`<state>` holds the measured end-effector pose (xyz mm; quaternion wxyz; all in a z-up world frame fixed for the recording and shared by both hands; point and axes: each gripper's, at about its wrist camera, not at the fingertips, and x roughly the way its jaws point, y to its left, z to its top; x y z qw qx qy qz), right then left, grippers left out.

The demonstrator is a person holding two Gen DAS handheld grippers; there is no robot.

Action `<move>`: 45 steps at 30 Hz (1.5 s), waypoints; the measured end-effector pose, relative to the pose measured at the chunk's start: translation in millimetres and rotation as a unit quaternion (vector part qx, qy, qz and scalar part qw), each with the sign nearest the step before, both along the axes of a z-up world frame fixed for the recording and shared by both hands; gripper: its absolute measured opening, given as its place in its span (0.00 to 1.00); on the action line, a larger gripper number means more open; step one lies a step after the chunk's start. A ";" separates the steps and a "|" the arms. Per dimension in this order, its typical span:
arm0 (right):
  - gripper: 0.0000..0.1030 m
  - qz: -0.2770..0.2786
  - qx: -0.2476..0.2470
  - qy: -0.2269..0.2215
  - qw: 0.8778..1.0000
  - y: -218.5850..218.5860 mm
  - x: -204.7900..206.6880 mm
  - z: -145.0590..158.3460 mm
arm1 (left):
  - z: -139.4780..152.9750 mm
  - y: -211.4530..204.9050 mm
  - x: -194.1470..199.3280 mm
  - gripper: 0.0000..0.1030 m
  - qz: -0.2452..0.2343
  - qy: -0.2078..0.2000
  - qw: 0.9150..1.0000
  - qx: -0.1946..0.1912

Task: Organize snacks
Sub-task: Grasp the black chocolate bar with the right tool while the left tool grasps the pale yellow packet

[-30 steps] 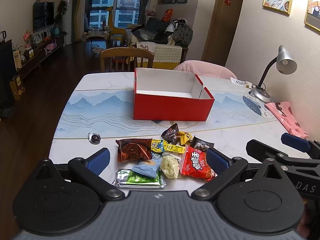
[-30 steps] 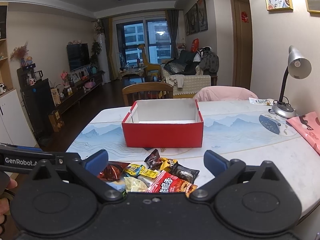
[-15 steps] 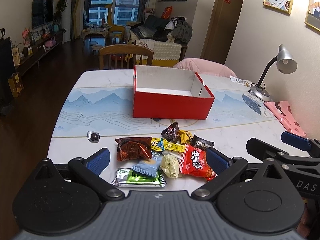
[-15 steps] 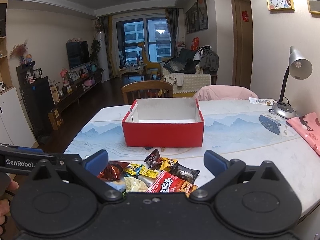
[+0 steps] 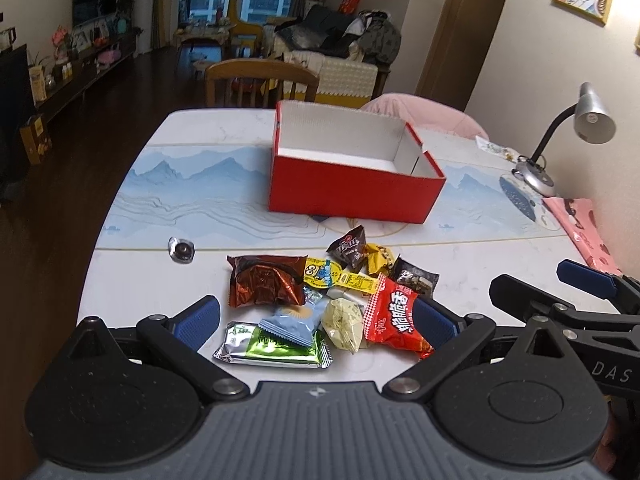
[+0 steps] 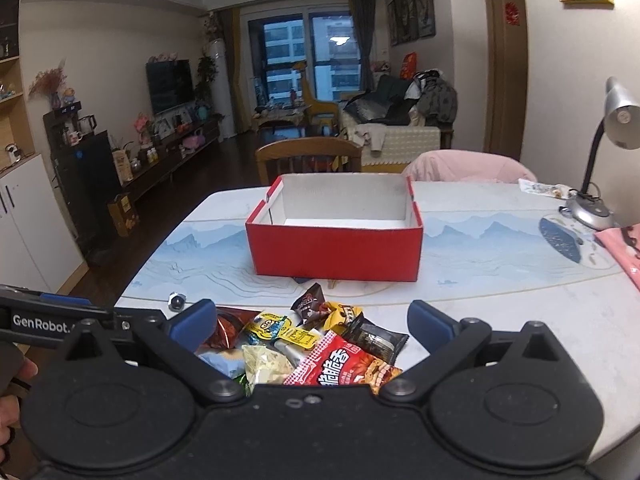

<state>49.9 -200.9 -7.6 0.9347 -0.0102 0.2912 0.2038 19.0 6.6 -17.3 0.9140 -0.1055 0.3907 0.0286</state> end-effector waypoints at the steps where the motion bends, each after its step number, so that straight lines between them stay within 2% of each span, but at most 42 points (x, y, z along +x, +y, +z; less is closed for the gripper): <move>1: 0.98 0.005 0.001 0.006 1.000 -1.0 6.7 -4.0 | -2.8 0.9 3.9 1.00 0.003 0.007 1.000 -0.002; 7: 0.91 0.033 0.000 0.085 0.996 -6.5 45.1 -41.4 | -33.4 12.0 32.7 0.99 0.037 0.081 0.995 -0.036; 11: 0.90 0.052 -0.007 0.119 0.992 -14.2 67.3 -63.5 | -47.8 22.2 42.6 0.99 0.068 0.103 0.991 -0.050; 14: 0.86 0.052 -0.024 0.135 0.989 -22.7 82.7 -77.0 | -55.5 20.5 51.8 0.97 0.061 0.114 0.989 -0.065; 20: 0.82 0.088 -0.073 0.126 0.985 -22.6 119.5 -99.8 | -64.5 -5.2 75.9 0.93 0.008 0.117 0.992 -0.055; 24: 0.77 0.114 -0.115 0.121 0.979 -20.1 145.9 -115.7 | -77.0 -15.1 89.2 0.76 0.004 0.133 0.990 -0.041; 25: 0.75 0.119 -0.123 0.121 0.978 -20.3 152.3 -119.6 | -79.9 -16.1 91.7 0.76 0.002 0.137 0.990 -0.044; 30: 0.70 0.166 -0.159 0.120 0.966 -18.0 175.0 -130.9 | -85.6 -21.4 100.4 0.75 -0.008 0.142 0.989 -0.049; 33: 0.66 0.196 -0.183 0.127 0.955 -13.9 182.8 -139.5 | -88.3 -23.9 105.7 0.66 -0.012 0.146 0.988 -0.050; 39: 0.62 0.244 -0.197 0.132 0.940 -5.9 191.2 -146.4 | -98.6 -30.9 114.4 0.53 -0.029 0.161 0.985 -0.051; 45: 0.57 0.268 -0.193 0.147 0.932 0.8 201.4 -152.1 | -108.0 -35.4 124.5 0.52 -0.034 0.170 0.984 -0.034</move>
